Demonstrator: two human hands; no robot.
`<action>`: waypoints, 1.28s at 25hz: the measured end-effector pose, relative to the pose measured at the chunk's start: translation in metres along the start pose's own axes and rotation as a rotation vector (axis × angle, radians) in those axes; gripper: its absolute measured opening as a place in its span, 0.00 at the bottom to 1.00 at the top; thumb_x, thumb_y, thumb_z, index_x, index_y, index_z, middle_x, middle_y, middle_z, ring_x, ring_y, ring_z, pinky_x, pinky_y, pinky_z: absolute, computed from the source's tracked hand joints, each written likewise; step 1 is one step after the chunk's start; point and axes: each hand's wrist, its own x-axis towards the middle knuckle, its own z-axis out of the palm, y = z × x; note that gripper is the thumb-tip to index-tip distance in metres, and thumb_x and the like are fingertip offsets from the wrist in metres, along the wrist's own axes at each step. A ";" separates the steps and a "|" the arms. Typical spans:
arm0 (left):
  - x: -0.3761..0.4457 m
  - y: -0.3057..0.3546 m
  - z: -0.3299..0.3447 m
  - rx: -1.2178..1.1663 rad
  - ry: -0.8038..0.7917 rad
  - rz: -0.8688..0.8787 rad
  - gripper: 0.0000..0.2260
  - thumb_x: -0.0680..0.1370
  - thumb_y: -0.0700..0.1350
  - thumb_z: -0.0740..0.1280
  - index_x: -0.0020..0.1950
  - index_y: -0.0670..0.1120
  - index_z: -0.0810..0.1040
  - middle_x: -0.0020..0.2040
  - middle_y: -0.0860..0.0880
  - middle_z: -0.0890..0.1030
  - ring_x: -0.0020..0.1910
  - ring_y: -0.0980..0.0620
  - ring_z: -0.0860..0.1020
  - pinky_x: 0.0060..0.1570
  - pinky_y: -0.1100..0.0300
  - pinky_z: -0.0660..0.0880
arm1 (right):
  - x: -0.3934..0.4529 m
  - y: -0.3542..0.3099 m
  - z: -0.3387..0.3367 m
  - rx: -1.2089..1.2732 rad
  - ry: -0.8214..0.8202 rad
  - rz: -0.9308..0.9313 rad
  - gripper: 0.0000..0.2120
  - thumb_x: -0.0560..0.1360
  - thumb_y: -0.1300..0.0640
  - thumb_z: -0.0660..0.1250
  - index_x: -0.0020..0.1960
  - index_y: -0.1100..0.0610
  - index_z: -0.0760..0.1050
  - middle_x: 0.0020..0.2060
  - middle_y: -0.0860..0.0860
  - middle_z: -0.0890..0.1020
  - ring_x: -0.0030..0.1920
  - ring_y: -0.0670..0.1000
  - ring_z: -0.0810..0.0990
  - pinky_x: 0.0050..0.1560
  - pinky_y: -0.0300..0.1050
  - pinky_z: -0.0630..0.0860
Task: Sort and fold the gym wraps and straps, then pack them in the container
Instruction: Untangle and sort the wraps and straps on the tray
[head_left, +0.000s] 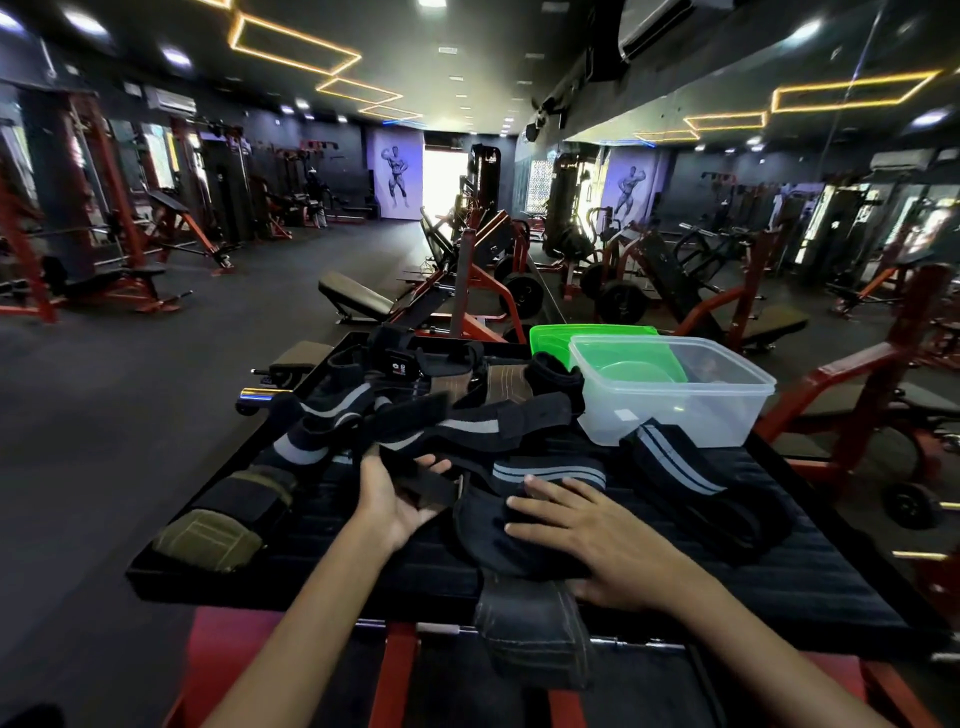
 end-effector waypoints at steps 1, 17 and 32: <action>-0.001 -0.001 0.000 0.067 -0.002 -0.010 0.35 0.74 0.70 0.50 0.49 0.38 0.75 0.50 0.39 0.79 0.48 0.40 0.77 0.48 0.43 0.74 | 0.006 0.002 -0.001 0.027 -0.038 0.002 0.29 0.68 0.43 0.60 0.68 0.50 0.69 0.71 0.48 0.67 0.74 0.50 0.60 0.72 0.51 0.57; -0.027 -0.017 0.000 1.354 -0.120 1.259 0.13 0.66 0.47 0.63 0.49 0.47 0.75 0.51 0.53 0.78 0.53 0.57 0.74 0.56 0.60 0.70 | 0.001 0.026 -0.001 0.477 0.071 0.527 0.18 0.65 0.42 0.61 0.41 0.55 0.80 0.36 0.53 0.83 0.41 0.52 0.81 0.39 0.43 0.71; 0.007 0.010 0.021 1.930 -0.429 1.103 0.26 0.67 0.60 0.53 0.59 0.49 0.74 0.58 0.54 0.73 0.63 0.55 0.69 0.73 0.51 0.43 | 0.002 0.025 -0.005 0.591 -0.001 0.658 0.17 0.74 0.48 0.57 0.28 0.53 0.70 0.26 0.50 0.74 0.31 0.48 0.72 0.40 0.48 0.69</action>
